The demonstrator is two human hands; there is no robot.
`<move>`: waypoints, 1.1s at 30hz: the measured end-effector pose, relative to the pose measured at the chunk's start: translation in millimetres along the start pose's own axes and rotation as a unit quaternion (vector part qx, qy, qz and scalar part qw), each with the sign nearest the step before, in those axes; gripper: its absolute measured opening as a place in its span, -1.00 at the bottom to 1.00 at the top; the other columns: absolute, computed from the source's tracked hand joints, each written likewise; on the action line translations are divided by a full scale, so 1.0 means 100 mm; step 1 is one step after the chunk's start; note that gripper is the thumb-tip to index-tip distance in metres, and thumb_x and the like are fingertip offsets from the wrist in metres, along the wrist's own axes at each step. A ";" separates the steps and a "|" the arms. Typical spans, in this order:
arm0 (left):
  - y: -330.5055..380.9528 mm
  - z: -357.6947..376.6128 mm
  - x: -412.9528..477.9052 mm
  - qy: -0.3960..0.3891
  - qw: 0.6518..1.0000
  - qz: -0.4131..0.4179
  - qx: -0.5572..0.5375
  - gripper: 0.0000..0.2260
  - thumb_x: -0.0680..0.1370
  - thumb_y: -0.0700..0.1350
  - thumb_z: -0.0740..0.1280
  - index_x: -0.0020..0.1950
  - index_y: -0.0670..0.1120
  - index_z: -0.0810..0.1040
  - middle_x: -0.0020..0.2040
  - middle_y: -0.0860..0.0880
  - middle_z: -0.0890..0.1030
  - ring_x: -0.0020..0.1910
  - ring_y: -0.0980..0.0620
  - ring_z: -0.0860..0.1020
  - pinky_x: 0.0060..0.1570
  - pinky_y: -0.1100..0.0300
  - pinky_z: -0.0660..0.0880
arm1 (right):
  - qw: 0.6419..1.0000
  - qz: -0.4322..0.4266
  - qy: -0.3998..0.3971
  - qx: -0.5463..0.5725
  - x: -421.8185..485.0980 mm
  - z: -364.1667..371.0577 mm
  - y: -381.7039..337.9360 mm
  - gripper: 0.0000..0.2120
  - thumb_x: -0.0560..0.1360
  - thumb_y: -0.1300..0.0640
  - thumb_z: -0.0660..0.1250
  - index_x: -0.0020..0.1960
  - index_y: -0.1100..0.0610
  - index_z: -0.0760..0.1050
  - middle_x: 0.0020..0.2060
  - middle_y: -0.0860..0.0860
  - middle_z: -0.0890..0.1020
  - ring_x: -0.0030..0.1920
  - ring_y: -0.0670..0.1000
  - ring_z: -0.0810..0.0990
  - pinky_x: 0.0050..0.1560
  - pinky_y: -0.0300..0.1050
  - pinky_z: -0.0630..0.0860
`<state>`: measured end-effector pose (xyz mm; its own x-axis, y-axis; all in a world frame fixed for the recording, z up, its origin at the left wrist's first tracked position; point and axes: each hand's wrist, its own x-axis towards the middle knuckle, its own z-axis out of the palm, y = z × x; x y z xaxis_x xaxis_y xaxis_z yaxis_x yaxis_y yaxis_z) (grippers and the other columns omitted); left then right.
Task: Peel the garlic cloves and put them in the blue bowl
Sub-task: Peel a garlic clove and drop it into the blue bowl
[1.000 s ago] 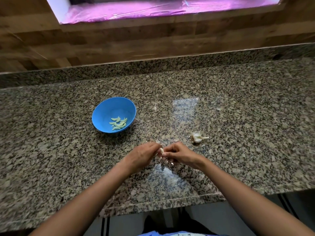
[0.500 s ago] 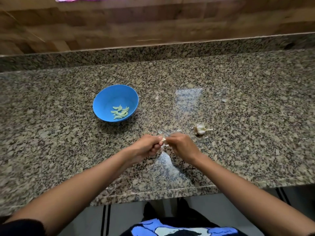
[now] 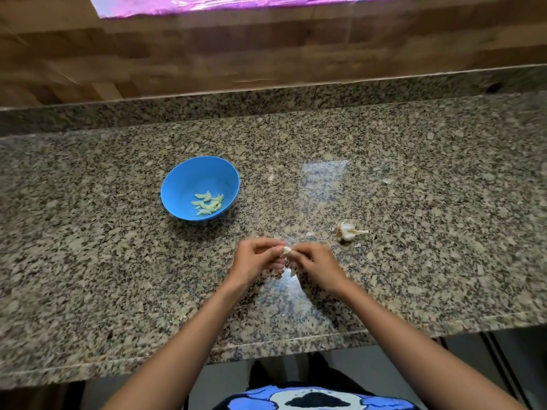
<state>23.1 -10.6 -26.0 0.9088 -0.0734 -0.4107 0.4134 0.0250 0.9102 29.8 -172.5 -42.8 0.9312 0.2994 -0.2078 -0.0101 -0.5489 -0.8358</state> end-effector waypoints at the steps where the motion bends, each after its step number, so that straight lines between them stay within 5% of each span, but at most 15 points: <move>1: -0.01 0.00 -0.01 -0.004 1.000 -0.002 -0.007 -0.83 0.46 -0.35 0.37 0.04 -0.27 0.60 -0.18 -0.18 0.68 -0.31 0.01 0.64 -0.26 0.26 0.60 | 1.000 0.009 0.010 0.019 -0.01 0.01 0.00 -0.76 0.54 0.16 0.26 -0.25 -0.08 0.52 -0.40 -0.11 0.56 -0.46 -0.18 0.41 -0.37 -0.28 0.36; 6: -0.03 -0.01 -0.04 0.004 0.996 -0.065 -0.059 -0.84 0.50 -0.35 0.32 0.06 -0.29 0.59 -0.22 -0.19 0.66 -0.35 0.04 0.61 -0.29 0.29 0.59 | 0.994 -0.035 0.059 -0.081 -0.08 0.07 0.03 -0.82 0.52 0.17 0.30 0.09 0.08 0.60 -0.15 -0.07 0.67 -0.39 -0.25 0.50 -0.26 -0.30 0.54; 9: -0.03 -0.01 -0.04 0.024 0.998 -0.055 -0.029 -0.85 0.51 -0.36 0.31 0.05 -0.28 0.60 -0.21 -0.21 0.65 -0.36 0.04 0.59 -0.26 0.27 0.59 | 0.998 -0.010 0.061 0.011 -0.11 0.08 0.00 -0.66 0.53 0.13 0.30 0.28 -0.04 0.46 0.01 -0.16 0.60 -0.45 -0.30 0.47 -0.30 -0.40 0.50; 13: -0.04 0.01 -0.06 0.022 0.999 -0.026 0.021 -0.85 0.47 -0.33 0.38 0.04 -0.25 0.61 -0.15 -0.25 0.66 -0.28 -0.03 0.61 -0.21 0.19 0.60 | 0.998 -0.006 0.065 0.027 -0.11 0.07 0.00 -0.75 0.49 0.10 0.34 0.17 0.07 0.56 -0.05 0.00 0.68 -0.29 -0.29 0.54 -0.17 -0.36 0.53; 22: -0.05 0.06 -0.10 0.040 0.999 0.004 0.024 -0.84 0.41 -0.32 0.44 -0.02 -0.29 0.62 -0.19 -0.22 0.68 -0.24 -0.09 0.65 -0.18 0.16 0.62 | 0.995 -0.047 0.089 -0.024 -0.12 0.06 -0.02 -0.75 0.49 0.11 0.35 0.13 0.17 0.58 -0.05 0.07 0.67 -0.41 -0.17 0.59 -0.36 -0.28 0.57; 26: -0.05 0.09 -0.12 0.038 0.999 0.001 0.004 -0.86 0.42 -0.34 0.42 -0.03 -0.29 0.62 -0.18 -0.23 0.67 -0.24 -0.09 0.65 -0.19 0.17 0.62 | 0.993 -0.039 0.107 0.013 -0.14 0.06 0.00 -0.80 0.49 0.16 0.35 0.07 0.20 0.60 -0.23 0.08 0.69 -0.35 0.07 0.63 -0.31 0.06 0.58; 33: -0.09 0.07 -0.11 0.050 0.999 0.016 0.011 -0.85 0.43 -0.29 0.44 -0.02 -0.27 0.64 -0.20 -0.18 0.68 -0.24 -0.07 0.64 -0.14 0.11 0.62 | 0.995 -0.029 0.072 0.063 -0.14 0.02 -0.02 -0.77 0.47 0.07 0.38 0.06 0.15 0.62 -0.14 -0.01 0.69 -0.18 -0.11 0.65 -0.13 -0.17 0.61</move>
<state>8.8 -16.7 -28.8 0.9228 0.0280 -0.3843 0.3844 0.0044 0.9232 16.1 -174.2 -39.8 0.9741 0.2075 -0.0901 0.0080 -0.4299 -0.9029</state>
